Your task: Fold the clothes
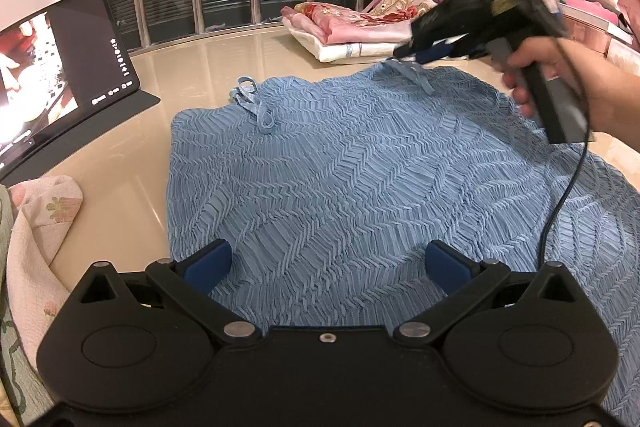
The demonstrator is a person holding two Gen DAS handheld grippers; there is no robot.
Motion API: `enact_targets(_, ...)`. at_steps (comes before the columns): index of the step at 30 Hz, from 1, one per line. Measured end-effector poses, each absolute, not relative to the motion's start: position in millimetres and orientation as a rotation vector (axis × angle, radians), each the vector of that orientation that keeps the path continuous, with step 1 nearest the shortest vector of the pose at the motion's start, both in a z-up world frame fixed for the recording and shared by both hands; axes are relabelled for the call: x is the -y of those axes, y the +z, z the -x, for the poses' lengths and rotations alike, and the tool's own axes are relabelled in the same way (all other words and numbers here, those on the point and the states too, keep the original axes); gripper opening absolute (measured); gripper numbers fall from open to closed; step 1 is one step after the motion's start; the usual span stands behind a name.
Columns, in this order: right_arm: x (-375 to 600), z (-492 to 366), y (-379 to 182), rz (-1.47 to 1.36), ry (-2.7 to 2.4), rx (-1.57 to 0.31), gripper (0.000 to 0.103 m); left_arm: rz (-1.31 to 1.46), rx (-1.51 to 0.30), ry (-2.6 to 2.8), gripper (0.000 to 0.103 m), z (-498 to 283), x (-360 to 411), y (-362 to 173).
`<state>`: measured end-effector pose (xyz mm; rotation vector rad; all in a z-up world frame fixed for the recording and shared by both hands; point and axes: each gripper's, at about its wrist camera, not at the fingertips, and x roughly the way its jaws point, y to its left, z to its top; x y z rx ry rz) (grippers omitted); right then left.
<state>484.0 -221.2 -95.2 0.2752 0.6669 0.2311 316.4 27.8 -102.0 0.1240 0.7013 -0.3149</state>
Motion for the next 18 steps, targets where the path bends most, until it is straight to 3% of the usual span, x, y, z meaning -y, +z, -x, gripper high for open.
enact_targets(1,226,-476,-90,-0.299,0.242,-0.644,0.051,-0.124,-0.701,-0.315,0.103,-316,-28,-102)
enact_targets(5,241,-439,-69,-0.375,0.269,-0.563,0.06,-0.121,-0.698,-0.313,0.103,-316,-28,-101)
enact_targets(8,240,-406,-54,-0.359,0.309,-0.534,0.075,-0.082,-0.694,-0.321,0.103,-312,-33,-97)
enact_targets(18,198,-275,-30,-0.154,0.466,-0.601,0.077,0.093,-0.605,-0.268,0.103,-260,-102,-43)
